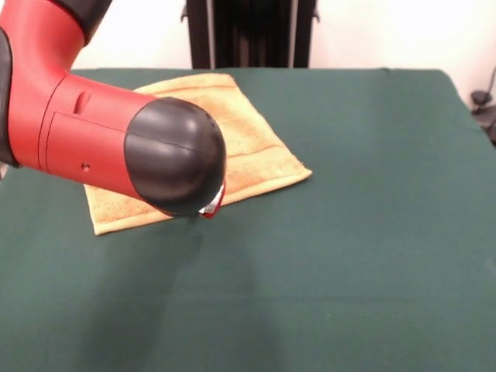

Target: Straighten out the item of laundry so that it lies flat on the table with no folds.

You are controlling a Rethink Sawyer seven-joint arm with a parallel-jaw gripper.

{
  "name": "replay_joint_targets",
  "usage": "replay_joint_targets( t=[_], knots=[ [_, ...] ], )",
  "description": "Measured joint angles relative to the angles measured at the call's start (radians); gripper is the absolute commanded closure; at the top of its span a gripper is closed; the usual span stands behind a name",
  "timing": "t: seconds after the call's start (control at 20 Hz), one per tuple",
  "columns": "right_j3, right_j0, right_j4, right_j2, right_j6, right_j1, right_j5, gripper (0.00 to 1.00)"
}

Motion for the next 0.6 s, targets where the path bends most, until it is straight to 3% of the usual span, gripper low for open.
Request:
replay_joint_targets(
  t=[0.2, 0.35, 0.6],
  knots=[
    [0.124, -0.031, 0.017, 0.023, -0.001, -0.076, -0.152, 0.00],
    [0.243, -0.075, 0.022, 0.042, -0.001, -0.158, -0.334, 0.00],
    [0.318, -0.142, 0.019, 0.057, -0.001, -0.241, -0.561, 0.00]
  ],
)
